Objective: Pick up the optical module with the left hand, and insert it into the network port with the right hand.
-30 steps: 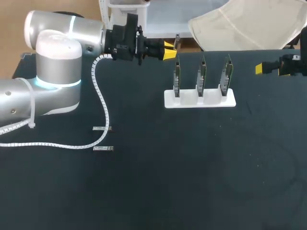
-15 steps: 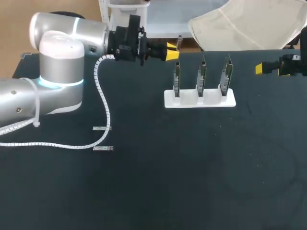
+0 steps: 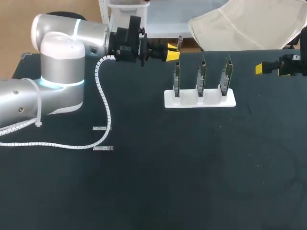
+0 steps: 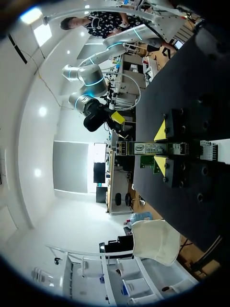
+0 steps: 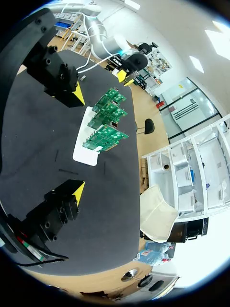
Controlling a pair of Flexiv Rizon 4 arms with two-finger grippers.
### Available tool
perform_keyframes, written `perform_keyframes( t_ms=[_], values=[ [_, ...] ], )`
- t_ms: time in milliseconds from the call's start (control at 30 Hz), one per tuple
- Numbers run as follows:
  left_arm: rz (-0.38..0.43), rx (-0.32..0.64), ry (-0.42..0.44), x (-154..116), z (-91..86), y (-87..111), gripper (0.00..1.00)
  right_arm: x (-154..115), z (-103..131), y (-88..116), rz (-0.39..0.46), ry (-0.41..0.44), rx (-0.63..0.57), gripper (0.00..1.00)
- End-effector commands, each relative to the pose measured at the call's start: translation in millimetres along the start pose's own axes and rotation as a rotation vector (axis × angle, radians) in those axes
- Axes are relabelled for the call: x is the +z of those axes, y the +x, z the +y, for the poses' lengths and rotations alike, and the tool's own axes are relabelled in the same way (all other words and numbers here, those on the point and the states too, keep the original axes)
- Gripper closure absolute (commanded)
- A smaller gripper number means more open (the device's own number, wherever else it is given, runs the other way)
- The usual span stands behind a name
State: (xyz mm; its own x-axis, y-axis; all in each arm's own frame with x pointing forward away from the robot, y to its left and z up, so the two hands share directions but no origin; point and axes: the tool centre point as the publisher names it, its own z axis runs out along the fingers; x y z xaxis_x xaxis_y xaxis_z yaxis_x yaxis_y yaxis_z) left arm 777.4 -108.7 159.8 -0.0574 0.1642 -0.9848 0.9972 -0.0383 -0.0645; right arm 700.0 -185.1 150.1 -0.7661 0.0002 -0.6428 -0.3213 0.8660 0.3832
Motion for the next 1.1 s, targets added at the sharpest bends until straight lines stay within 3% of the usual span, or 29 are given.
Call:
perform_keyframes(
  t_ms=[33,1100],
  values=[
    [-0.002,-0.001,0.001,0.1,0.4,0.9,1.00,0.1,0.0,0.0,0.000,0.000,0.000,0.00],
    [0.000,-0.004,0.012,3.6,-2.0,3.0,1.00,0.1,0.0,0.0,0.000,0.000,0.000,0.00]
  ],
)
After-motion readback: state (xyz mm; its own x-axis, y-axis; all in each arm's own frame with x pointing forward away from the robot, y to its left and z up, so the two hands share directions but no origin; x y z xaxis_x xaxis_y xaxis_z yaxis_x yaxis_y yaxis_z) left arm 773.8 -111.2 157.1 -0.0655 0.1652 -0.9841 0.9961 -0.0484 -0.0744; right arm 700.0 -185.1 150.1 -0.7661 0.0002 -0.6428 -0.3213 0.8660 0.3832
